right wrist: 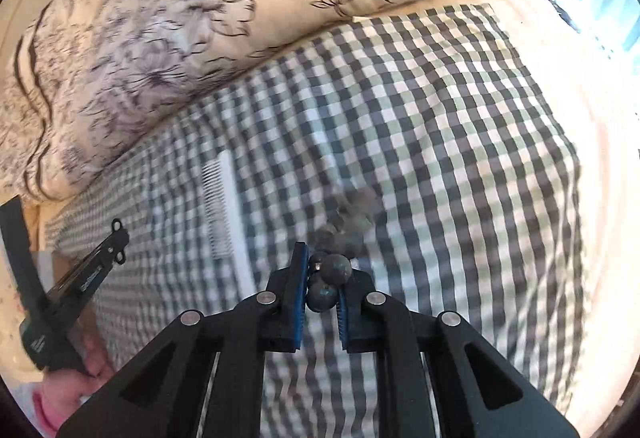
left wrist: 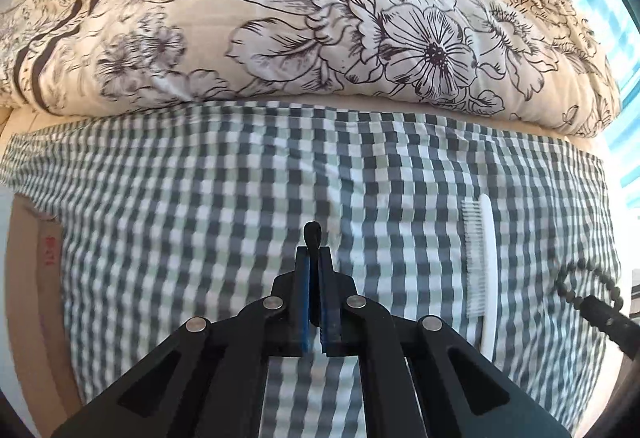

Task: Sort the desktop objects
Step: 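Lift and carry the hair tie and bracelet toward the box, then open both tools over the box to drop the hair tie and bracelet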

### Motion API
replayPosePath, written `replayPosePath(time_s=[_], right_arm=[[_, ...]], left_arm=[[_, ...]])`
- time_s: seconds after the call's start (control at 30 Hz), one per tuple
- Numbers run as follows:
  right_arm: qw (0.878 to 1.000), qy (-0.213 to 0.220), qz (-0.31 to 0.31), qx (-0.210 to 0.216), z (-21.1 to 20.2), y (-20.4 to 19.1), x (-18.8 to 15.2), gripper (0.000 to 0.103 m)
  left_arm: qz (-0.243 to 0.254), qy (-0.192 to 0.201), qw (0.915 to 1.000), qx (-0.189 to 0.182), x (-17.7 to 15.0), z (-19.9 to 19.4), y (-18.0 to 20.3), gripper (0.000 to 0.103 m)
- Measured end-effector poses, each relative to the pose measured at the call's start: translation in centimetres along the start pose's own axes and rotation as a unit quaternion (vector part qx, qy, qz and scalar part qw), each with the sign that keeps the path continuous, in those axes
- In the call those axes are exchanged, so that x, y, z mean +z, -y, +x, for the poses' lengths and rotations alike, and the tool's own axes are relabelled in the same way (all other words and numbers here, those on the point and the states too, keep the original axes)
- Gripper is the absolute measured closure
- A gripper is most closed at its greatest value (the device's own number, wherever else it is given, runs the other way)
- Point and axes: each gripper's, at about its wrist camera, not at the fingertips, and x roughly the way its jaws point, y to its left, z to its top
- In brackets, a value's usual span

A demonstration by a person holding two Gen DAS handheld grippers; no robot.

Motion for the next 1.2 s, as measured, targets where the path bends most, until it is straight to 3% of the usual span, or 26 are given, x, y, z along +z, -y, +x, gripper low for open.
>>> replayPosePath(time_s=[0.23,0.37,0.63,0.97,1.2], right_arm=[[1.000,0.011,-0.013,0.021,-5.3,-2.1,-1.2,0.091],[0.999,0.020,-0.040,0.026,-8.2,-4.4,-2.5,0.091],[0.991,0.027,-0.111,0.062,-13.0,-10.9,-6.4,0.091],[0.961,0.019,-0.237,0.145,-15.2,-27.9,-13.0,0.091],[0.949,0.014,-0.267,0.168,-14.5,-38.5,-17.4,0.091]], left_arm=[[0.016,0.028,0.9994,-0.011,-1.1,-7.4,1.0,0.100],[0.017,0.046,0.9986,-0.021,0.1,-11.0,-1.6,0.100],[0.001,0.085,0.9960,-0.029,-1.0,-18.9,-7.2,0.100],[-0.048,0.088,0.9949,-0.009,-4.0,-22.9,-19.9,0.100],[-0.048,0.097,0.9941,-0.002,-3.3,-24.3,-29.3,0.100]])
